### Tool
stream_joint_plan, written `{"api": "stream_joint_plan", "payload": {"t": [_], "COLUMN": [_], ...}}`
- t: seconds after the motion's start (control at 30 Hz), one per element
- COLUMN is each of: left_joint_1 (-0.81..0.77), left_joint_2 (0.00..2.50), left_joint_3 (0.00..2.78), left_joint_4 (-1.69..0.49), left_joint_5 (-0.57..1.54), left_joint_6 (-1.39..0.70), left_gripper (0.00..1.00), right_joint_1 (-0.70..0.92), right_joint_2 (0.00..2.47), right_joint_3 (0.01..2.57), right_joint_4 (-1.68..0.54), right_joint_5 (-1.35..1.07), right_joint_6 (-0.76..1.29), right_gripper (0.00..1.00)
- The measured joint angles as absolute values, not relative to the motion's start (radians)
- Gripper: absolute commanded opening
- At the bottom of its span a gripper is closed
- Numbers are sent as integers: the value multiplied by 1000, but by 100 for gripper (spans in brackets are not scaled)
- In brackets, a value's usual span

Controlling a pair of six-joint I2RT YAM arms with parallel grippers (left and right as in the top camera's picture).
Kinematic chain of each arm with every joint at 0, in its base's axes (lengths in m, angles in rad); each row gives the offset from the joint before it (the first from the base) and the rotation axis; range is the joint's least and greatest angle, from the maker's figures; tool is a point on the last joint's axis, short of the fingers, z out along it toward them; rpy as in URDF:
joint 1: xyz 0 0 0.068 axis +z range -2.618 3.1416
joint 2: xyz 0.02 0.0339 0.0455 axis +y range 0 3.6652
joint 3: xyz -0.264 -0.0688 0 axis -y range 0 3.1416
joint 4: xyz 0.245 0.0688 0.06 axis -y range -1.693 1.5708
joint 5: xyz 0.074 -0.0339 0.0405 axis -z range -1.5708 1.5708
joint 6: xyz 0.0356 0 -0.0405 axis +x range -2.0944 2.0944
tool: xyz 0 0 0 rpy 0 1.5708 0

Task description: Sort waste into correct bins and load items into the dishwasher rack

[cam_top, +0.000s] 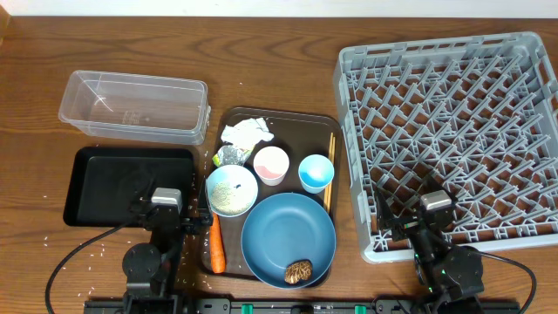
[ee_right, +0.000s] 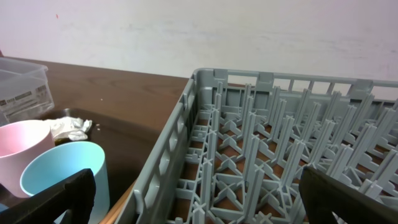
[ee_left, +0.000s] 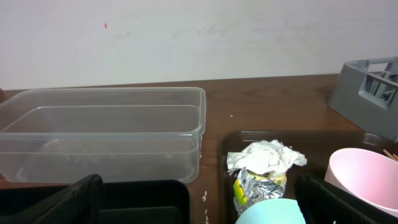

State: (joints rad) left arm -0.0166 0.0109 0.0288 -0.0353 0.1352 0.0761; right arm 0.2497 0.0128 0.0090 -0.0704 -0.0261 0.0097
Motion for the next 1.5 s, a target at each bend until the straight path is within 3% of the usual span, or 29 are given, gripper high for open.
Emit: {"api": "stream_joint_plan", "payload": {"t": [1.3, 1.5], "left_joint_1": [-17, -17], "left_joint_2": [11, 11], "left_joint_3": [28, 17], "left_joint_4": [-31, 51], "left_joint_5": [136, 281], "left_joint_6": [76, 38], "left_gripper": [98, 98], "right_joint_1": [250, 250], "right_joint_2": [13, 14], "right_joint_3": [9, 8], "right_joint_4": [-59, 46], "right_joint_5": [-42, -150], "right_joint_6": [17, 103], "right_gripper": [99, 99]}}
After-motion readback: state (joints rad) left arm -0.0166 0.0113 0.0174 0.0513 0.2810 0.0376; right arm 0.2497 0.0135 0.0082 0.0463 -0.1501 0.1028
